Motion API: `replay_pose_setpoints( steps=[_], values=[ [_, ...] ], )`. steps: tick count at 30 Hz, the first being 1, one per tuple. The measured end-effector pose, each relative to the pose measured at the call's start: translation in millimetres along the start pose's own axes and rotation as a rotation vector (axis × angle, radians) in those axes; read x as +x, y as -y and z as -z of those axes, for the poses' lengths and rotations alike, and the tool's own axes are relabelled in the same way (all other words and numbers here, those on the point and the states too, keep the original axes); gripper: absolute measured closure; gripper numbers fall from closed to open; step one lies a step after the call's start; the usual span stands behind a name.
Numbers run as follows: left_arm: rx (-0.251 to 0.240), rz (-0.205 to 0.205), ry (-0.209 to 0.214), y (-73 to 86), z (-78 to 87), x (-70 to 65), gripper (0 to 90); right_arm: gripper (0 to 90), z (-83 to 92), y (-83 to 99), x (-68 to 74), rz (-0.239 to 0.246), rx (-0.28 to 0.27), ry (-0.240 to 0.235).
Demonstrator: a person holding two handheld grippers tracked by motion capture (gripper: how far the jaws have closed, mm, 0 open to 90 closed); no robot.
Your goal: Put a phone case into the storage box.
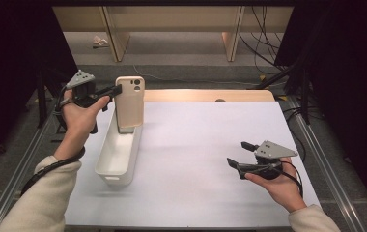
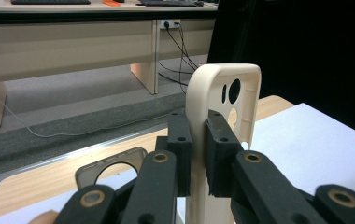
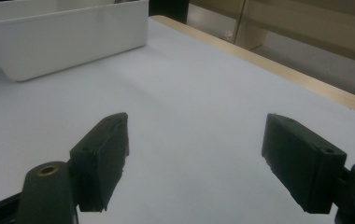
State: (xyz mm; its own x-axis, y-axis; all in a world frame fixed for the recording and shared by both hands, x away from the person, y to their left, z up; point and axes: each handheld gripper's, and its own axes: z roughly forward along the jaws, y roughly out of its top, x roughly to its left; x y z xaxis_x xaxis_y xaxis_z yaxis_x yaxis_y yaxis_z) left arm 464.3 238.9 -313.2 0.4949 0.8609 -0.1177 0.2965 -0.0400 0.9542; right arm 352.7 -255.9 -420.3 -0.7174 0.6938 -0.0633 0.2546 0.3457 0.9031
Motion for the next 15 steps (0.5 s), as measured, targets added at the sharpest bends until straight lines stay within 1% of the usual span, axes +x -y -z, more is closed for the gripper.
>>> replay_pose_setpoints(
  steps=[15],
  values=[
    [-0.006, 0.005, -0.022, -1.5, 0.5, 12.9, 82.0, 21.7, -0.2, 0.3, -0.6, -0.016, -0.005, -0.002]
  ],
)
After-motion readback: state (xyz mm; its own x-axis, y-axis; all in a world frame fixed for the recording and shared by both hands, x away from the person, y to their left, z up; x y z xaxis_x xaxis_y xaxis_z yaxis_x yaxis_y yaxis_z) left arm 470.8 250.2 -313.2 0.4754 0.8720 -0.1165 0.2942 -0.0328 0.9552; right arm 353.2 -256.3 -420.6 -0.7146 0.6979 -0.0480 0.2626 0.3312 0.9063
